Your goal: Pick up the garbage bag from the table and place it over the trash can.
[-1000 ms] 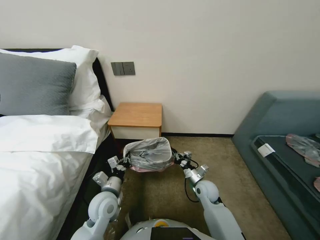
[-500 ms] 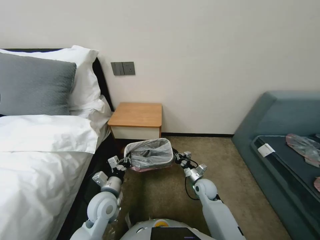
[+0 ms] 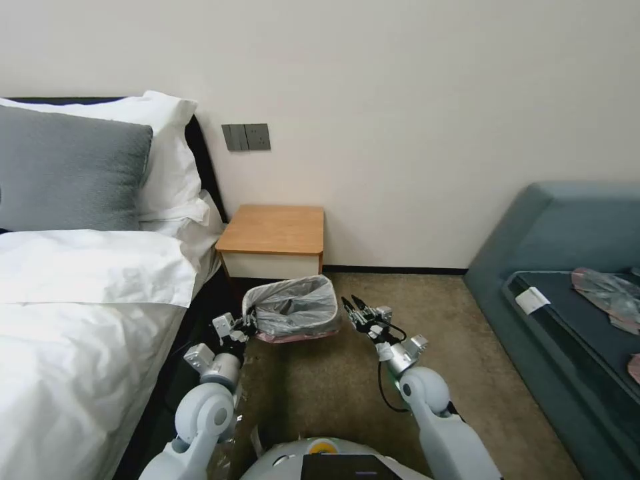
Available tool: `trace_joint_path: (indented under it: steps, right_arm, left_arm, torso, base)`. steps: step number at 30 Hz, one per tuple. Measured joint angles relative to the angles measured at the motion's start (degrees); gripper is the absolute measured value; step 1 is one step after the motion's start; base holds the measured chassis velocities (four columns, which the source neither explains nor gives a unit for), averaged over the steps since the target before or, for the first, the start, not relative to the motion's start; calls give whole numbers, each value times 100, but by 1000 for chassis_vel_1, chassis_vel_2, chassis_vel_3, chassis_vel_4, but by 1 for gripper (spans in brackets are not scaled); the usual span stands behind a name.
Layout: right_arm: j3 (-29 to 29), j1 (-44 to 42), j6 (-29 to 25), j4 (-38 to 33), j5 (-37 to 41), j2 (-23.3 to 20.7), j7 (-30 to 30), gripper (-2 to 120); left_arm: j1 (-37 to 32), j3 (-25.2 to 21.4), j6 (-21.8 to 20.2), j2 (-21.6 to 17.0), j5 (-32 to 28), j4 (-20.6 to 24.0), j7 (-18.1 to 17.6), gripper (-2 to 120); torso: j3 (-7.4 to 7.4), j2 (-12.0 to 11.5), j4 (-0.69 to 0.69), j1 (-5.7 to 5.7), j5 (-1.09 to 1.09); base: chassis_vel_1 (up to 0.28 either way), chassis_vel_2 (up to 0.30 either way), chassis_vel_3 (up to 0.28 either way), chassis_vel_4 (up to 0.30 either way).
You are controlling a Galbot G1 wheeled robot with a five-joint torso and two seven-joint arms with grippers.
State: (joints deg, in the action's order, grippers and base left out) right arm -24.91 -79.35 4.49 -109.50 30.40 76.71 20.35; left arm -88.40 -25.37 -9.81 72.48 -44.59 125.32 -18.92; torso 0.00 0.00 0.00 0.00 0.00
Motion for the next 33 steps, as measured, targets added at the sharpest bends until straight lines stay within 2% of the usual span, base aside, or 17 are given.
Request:
trace_joint_path:
  steps: [1,3,5,7,8,12,14,17,18,19,21,23,25,26,29,32,33]
  right_arm:
    - [0,0,0,0,0,0,0,47]
    - [-86,-163,-8,-243,76,-93,12,59]
    - [-164,-234,-8,-433,129,-153,-43,66]
    - [-164,-234,-8,-433,129,-153,-43,66]
    - [-225,-224,121,-841,267,-347,-236,76]
    - [-203,-73,316,-1120,398,-546,-357,86]
    - [43,526,696,-1450,462,-923,-418,96]
    - [43,526,696,-1450,462,-923,-418,96]
    - [650,1232,1056,-1534,287,-1241,-388,83]
    - [650,1232,1056,-1534,287,-1241,-388,83]
    - [1213,1767,1271,-1494,-81,-1460,-304,72]
    - [1370,1894,1328,-1477,-168,-1517,-268,68]
    - [1921,2260,1433,-1432,-431,-1712,-170,56]
    - [1921,2260,1433,-1432,-431,-1712,-170,56]
    - [2702,2650,1515,-1413,-751,-1963,-76,41]
    - [2856,2732,1522,-1392,-851,-2003,-70,39]
    - [3183,2937,1570,-1320,-1130,-2081,-27,32]
  left_arm:
    - [0,0,0,0,0,0,0,4]
    - [17,-5,9,7,44,-50,1,4]
    - [21,-5,19,8,104,-81,2,4]
    - [21,-5,19,8,104,-81,2,4]
    - [14,5,30,-2,189,-105,19,4]
    - [0,37,48,-6,291,-114,51,4]
    - [-24,119,129,-16,560,-156,139,4]
    - [-24,119,129,-16,560,-156,139,4]
    - [-25,205,162,-43,777,-184,198,4]
    - [-25,205,162,-43,777,-184,198,4]
    - [-17,253,248,-76,1037,-255,316,4]
    - [-13,269,260,-91,1073,-265,335,4]
    - [-15,309,264,-137,1124,-273,367,4]
    - [-15,309,264,-137,1124,-273,367,4]
    - [-17,341,284,-167,1277,-317,485,4]
    - [-19,345,291,-169,1325,-330,528,4]
    - [-18,354,308,-172,1408,-350,599,4]
  torso:
    - [0,0,0,0,0]
    - [0,0,-1,0,1]
    - [0,0,-2,0,0]
    - [0,0,-2,0,0]
    - [0,0,-2,0,0]
    - [0,0,-2,0,0]
    - [0,0,2,0,1]
    - [0,0,2,0,1]
    - [0,0,-1,0,2]
    - [0,0,-1,0,2]
    - [0,0,2,0,-2]
    - [0,0,2,0,1]
    - [0,0,-1,0,0]
    - [0,0,-1,0,0]
    - [0,0,0,0,-1]
    - [0,0,-1,0,-1]
    - [0,0,0,0,0]
  base:
    - [0,0,0,0]
    - [0,0,0,0]
    - [0,0,0,0]
    - [0,0,0,0]
    - [0,0,0,0]
    - [0,0,0,0]
    - [0,0,0,0]
    - [0,0,0,0]
    - [0,0,0,0]
    - [0,0,0,0]
    - [0,0,0,0]
    - [0,0,0,0]
    - [0,0,0,0]
    - [0,0,0,0]
    - [0,0,0,0]
    - [0,0,0,0]
    - [0,0,0,0]
